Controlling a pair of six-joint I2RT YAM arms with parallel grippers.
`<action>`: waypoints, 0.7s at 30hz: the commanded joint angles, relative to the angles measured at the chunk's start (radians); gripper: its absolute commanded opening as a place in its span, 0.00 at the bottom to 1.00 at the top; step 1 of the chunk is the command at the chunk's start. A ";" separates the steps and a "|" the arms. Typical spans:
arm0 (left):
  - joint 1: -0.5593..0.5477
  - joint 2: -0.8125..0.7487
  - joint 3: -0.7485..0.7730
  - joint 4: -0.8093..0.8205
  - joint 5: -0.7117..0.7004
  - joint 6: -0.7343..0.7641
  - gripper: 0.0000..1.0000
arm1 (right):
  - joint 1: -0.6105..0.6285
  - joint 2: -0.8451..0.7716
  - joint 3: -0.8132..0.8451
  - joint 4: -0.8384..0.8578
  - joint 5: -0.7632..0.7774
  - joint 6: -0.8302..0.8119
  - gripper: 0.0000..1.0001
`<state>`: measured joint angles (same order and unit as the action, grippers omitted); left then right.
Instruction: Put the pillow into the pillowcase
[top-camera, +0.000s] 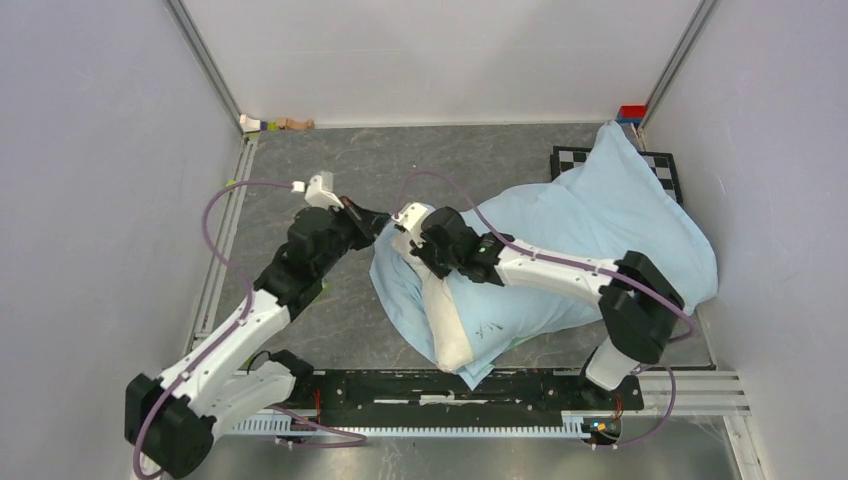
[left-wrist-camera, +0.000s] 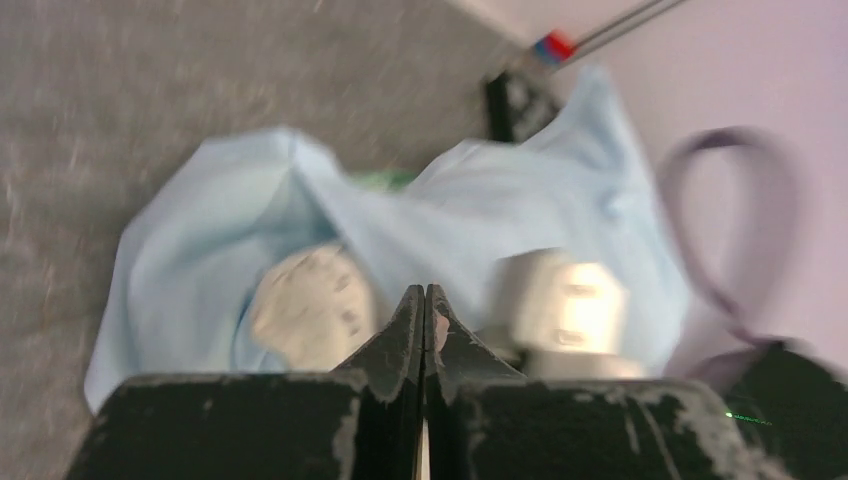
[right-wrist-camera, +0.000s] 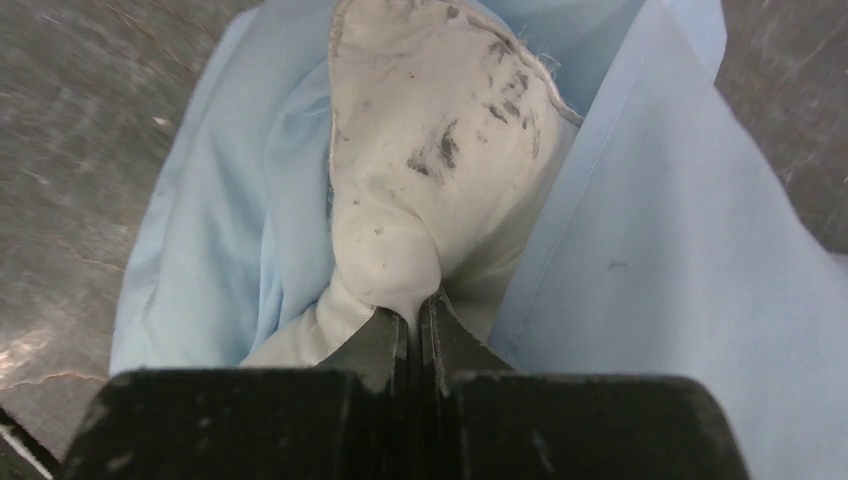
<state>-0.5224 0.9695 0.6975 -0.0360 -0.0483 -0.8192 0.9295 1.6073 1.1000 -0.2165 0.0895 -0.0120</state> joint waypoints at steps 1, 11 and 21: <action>0.012 -0.106 0.004 0.157 0.043 0.090 0.02 | -0.005 0.115 0.038 -0.285 0.129 0.080 0.00; 0.012 0.030 -0.001 -0.164 -0.034 -0.019 0.02 | -0.020 0.059 0.066 -0.179 0.085 0.179 0.00; -0.060 0.243 -0.016 -0.153 -0.046 0.000 0.40 | -0.021 0.030 0.050 -0.147 0.060 0.218 0.00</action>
<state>-0.5472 1.1683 0.6674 -0.1848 -0.0525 -0.8169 0.9161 1.6630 1.1763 -0.3107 0.1509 0.1730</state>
